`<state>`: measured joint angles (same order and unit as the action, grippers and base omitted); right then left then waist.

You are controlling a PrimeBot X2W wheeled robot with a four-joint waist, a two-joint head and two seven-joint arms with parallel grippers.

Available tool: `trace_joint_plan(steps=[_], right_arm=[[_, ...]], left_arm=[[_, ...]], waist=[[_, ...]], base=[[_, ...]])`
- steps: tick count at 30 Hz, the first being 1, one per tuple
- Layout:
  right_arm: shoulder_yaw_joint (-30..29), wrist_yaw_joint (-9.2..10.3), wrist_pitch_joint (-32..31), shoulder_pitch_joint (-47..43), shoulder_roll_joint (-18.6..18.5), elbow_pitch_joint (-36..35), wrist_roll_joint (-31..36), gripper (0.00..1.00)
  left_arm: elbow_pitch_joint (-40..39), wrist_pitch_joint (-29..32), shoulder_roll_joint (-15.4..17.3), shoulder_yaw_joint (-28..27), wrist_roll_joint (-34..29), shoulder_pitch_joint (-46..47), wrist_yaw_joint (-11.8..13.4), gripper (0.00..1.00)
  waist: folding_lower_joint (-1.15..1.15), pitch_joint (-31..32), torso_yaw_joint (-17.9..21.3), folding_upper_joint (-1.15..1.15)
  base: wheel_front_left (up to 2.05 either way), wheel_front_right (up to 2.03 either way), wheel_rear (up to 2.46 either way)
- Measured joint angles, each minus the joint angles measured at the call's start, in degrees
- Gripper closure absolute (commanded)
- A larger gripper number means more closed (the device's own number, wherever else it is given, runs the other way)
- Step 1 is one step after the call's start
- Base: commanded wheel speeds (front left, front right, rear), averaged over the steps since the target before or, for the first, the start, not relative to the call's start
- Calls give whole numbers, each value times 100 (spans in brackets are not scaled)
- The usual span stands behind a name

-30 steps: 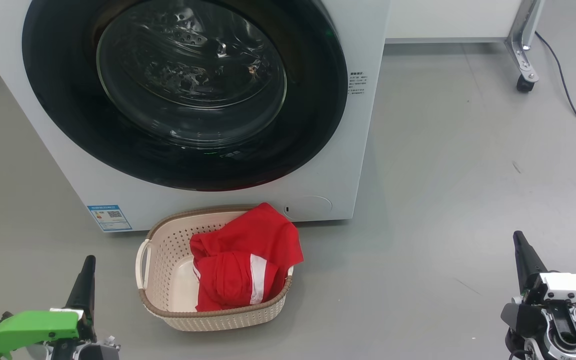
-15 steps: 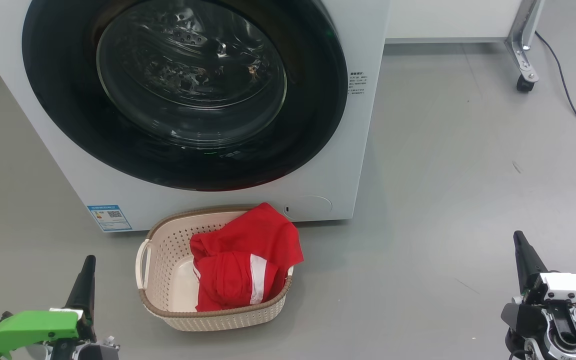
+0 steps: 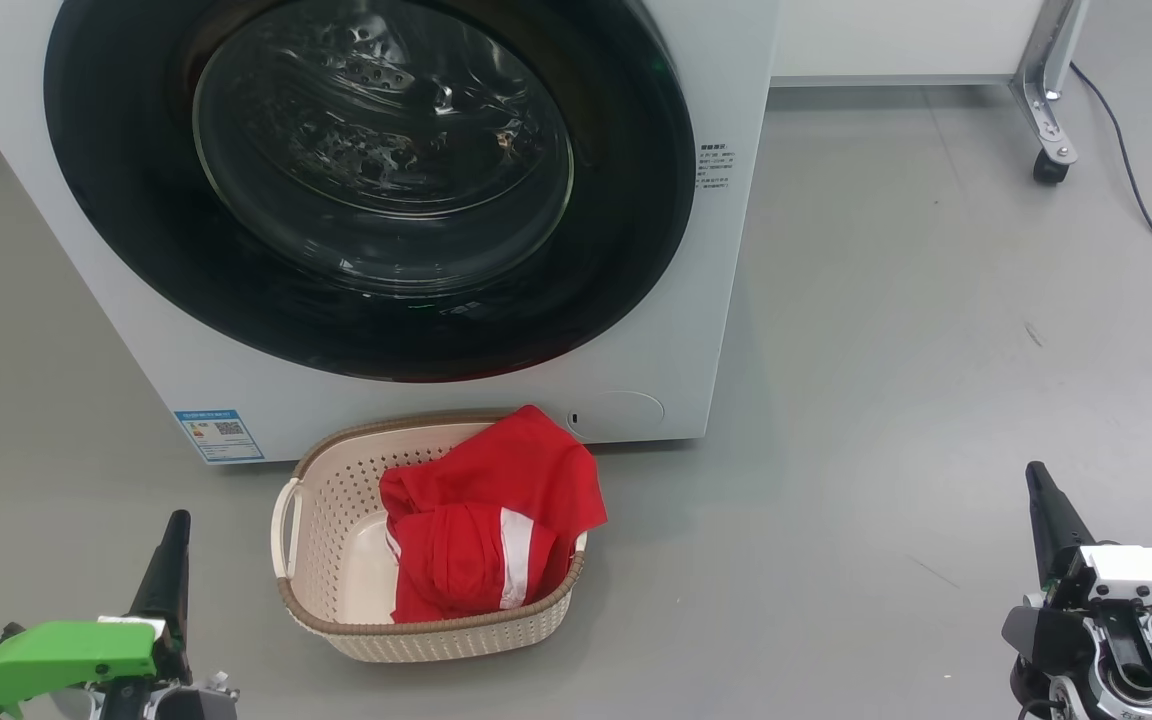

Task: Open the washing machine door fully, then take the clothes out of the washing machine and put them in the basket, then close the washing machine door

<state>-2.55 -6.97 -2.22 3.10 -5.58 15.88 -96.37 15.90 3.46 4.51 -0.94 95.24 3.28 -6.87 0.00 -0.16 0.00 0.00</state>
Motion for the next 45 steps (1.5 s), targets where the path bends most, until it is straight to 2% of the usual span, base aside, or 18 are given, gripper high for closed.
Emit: trace_joint_plan(steps=[45], right_arm=[[-33, 0, -9, 1, 10, -7, 9, 100]], left_arm=[[-12, 2, -7, -29, -1, 1, 0, 100]], waist=[[0, -1, 0, 0]], base=[[0, 0, 0]])
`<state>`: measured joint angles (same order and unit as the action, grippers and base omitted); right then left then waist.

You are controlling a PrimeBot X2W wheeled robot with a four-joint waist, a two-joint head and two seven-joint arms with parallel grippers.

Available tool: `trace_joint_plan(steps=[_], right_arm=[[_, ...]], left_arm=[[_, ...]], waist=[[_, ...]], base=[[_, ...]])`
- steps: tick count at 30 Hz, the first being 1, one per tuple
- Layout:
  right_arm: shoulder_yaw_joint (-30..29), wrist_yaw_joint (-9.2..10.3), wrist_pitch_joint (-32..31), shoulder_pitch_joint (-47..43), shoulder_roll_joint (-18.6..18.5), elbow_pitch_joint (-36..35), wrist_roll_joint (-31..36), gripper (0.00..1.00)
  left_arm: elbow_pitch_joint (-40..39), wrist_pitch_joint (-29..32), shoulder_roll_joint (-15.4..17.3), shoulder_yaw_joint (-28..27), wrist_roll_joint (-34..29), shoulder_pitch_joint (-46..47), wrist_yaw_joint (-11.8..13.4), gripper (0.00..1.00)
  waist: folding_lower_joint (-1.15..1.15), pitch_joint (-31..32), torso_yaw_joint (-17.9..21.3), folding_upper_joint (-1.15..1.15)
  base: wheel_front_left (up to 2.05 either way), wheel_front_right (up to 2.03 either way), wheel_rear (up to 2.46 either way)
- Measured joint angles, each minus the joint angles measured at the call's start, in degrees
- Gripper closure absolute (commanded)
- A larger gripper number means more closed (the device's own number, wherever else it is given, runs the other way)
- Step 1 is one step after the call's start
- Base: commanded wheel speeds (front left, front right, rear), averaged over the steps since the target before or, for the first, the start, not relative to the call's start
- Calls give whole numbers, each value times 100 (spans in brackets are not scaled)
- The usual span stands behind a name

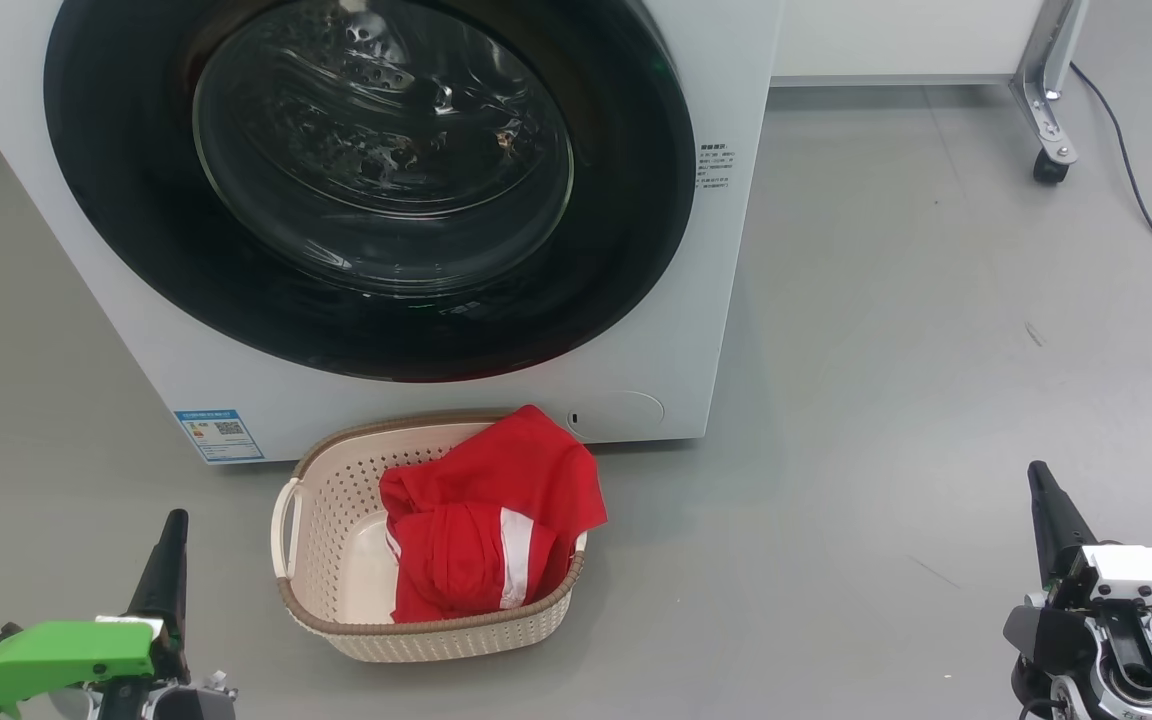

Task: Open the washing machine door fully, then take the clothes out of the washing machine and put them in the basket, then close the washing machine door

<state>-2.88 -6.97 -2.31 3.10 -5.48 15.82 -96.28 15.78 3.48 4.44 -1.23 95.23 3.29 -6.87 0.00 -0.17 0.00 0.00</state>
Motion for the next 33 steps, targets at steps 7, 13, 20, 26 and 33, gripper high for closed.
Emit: trace_joint_plan(steps=[7, 13, 20, 26, 33], right_arm=[[-4, 0, -1, 0, 2, -1, 0, 100], [-9, 0, -1, 0, 4, -1, 0, 100], [-15, 0, -15, 0, 7, -2, 1, 100], [-20, 0, -16, 0, 9, -3, 2, 100], [-26, 0, -16, 0, 11, -3, 8, 100]], left_arm=[[-2, 0, -2, -7, 0, 0, 0, 100], [-3, 1, -3, -9, -1, 0, 0, 100], [-5, 2, -5, -13, -1, 0, 0, 100], [-5, 7, -7, -15, -2, 0, 0, 100], [-8, 7, -8, -19, -3, 0, 0, 100]], waist=[[0, 0, 0, 0], [0, 0, 0, 0], [0, 0, 0, 0], [0, 0, 0, 0], [0, 0, 0, 0]], base=[[0, 0, 0], [0, 0, 0], [0, 0, 0], [0, 0, 0], [0, 0, 0]])
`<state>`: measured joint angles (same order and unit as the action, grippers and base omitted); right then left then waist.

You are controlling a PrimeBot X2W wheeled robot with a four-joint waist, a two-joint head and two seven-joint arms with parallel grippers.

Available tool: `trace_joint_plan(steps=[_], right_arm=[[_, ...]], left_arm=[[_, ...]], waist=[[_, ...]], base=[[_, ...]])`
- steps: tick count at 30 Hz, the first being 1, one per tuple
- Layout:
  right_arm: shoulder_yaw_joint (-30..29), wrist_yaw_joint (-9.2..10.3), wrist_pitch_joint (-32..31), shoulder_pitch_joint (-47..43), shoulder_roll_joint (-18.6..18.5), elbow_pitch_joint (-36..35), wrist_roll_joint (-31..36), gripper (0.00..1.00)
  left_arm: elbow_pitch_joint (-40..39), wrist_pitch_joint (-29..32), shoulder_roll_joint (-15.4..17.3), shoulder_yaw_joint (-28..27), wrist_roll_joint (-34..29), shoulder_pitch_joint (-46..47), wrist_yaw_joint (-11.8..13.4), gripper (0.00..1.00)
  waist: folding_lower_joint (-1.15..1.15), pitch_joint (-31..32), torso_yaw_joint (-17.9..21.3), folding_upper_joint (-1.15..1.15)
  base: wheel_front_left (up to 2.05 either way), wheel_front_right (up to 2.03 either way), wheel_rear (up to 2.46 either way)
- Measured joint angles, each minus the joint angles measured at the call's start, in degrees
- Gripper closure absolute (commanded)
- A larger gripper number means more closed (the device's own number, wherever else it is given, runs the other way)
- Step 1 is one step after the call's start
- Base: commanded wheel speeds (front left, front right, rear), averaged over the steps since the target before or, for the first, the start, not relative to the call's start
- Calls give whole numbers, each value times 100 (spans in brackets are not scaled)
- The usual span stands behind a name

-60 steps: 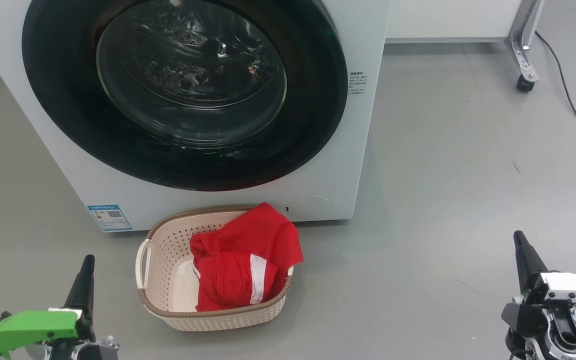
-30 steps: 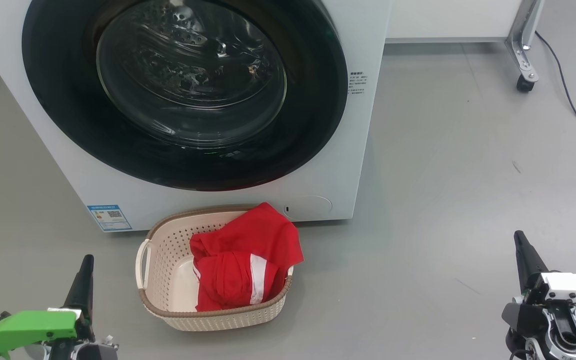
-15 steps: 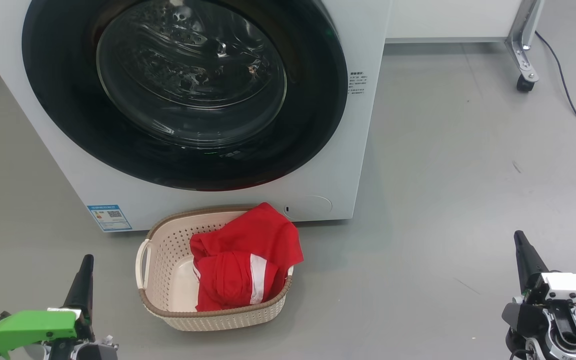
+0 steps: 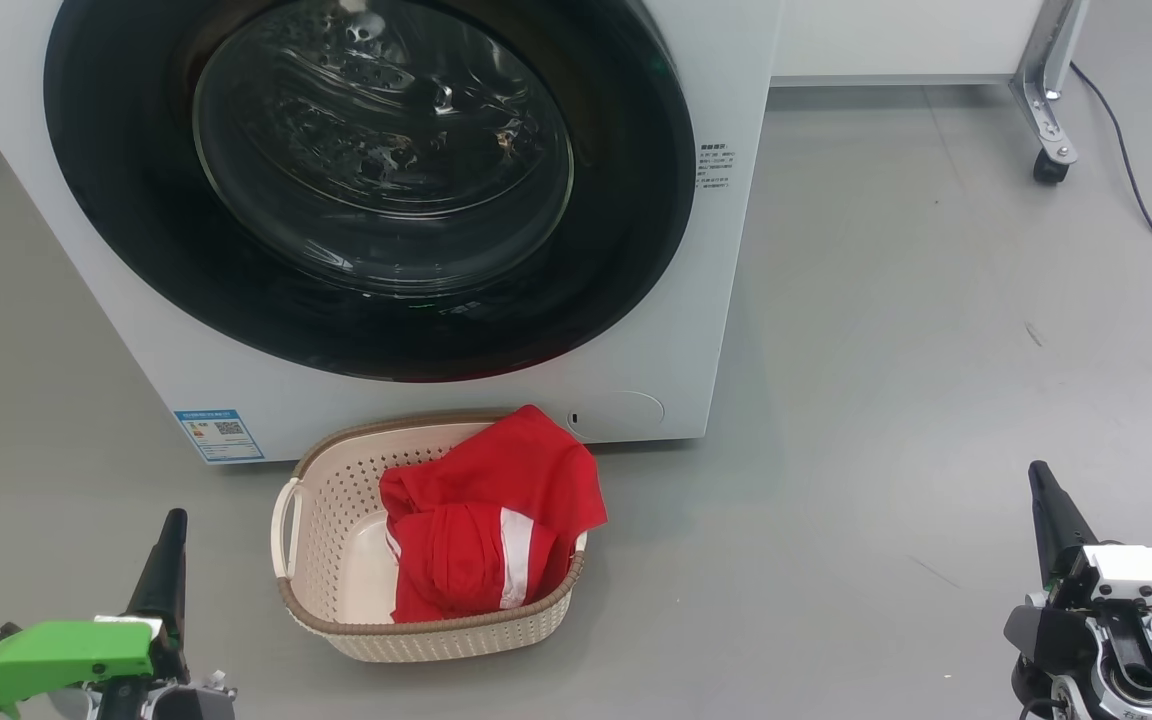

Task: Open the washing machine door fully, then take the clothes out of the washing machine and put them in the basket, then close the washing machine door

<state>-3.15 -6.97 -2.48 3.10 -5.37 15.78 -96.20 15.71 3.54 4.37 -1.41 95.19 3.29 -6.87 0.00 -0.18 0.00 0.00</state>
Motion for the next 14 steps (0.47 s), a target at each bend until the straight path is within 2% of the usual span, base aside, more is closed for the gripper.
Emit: trace_joint_plan(steps=[14], right_arm=[[-9, 0, -9, 0, 5, -1, 0, 100]], left_arm=[[-3, 0, -2, -7, -7, 0, 0, 100]], waist=[[0, 0, 0, 0]], base=[[0, 0, 0]])
